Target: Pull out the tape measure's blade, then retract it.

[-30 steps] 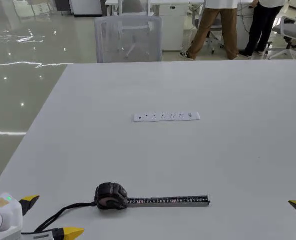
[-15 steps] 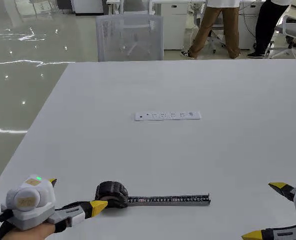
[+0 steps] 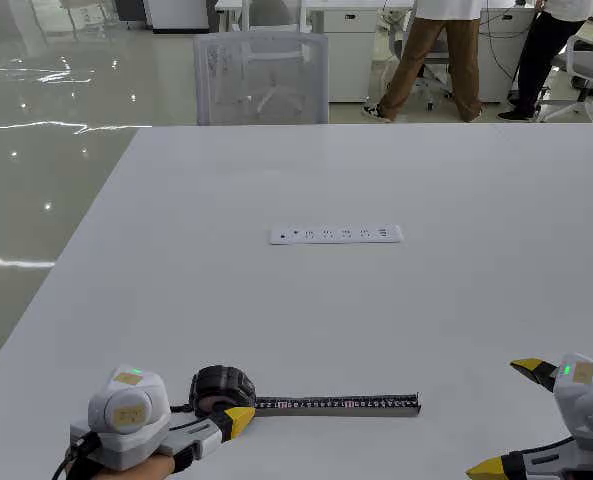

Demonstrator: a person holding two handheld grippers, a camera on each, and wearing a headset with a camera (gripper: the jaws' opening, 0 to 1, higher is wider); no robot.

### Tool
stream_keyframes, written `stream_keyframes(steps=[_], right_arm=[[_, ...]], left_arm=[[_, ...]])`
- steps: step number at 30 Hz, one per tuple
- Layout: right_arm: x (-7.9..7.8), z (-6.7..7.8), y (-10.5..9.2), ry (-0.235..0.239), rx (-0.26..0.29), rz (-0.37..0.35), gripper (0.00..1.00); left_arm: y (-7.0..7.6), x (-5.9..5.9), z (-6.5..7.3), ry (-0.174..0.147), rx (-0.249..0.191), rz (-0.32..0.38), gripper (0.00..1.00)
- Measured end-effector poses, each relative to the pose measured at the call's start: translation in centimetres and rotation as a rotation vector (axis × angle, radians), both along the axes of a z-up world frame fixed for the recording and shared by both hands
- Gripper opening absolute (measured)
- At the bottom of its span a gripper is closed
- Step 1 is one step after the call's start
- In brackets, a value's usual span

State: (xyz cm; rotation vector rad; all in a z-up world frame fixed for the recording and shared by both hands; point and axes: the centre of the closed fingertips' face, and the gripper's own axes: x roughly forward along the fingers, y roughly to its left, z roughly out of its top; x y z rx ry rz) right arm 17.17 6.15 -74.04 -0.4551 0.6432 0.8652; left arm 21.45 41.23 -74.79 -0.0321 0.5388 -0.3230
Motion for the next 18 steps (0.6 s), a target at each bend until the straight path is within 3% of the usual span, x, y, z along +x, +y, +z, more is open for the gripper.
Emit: stream_keyframes(steps=[3, 4, 5, 6, 9, 13, 16, 18], right_arm=[[0.1, -0.2, 0.3, 0.001, -0.017, 0.023, 1.0], [0.2, -0.3, 0.4, 0.0, -0.024, 0.03, 1.0], [0.3, -0.4, 0.5, -0.003, -0.036, 0.04, 1.0], [0.3, -0.5, 0.6, -0.006, -0.045, 0.049, 1.0], [0.3, -0.6, 1.0, -0.003, -0.063, 0.091, 1.0], [0.9, -1.1, 1.5, 0.001, -0.111, 0.152, 1.0], [1.7, -1.5, 2.2, 0.012, -0.128, 0.185, 0.99], [2.3, -2.0, 2.8, 0.026, -0.142, 0.213, 0.98]], left_arm=[[-0.4, 0.1, -0.4, -0.021, 0.026, -0.015, 1.0], [-0.4, 0.2, -0.7, -0.013, 0.031, -0.017, 1.0], [-0.9, -0.1, -1.4, 0.026, -0.003, -0.028, 1.0], [-0.9, 0.0, -1.7, 0.038, -0.02, -0.016, 1.0], [-0.5, 0.4, -1.8, 0.024, -0.01, 0.006, 1.0], [-1.5, 0.8, -1.9, -0.015, 0.002, -0.014, 1.0], [-2.0, 1.0, -2.5, -0.023, 0.006, -0.014, 1.0], [-2.2, 1.1, -3.2, -0.002, -0.019, 0.008, 0.99]])
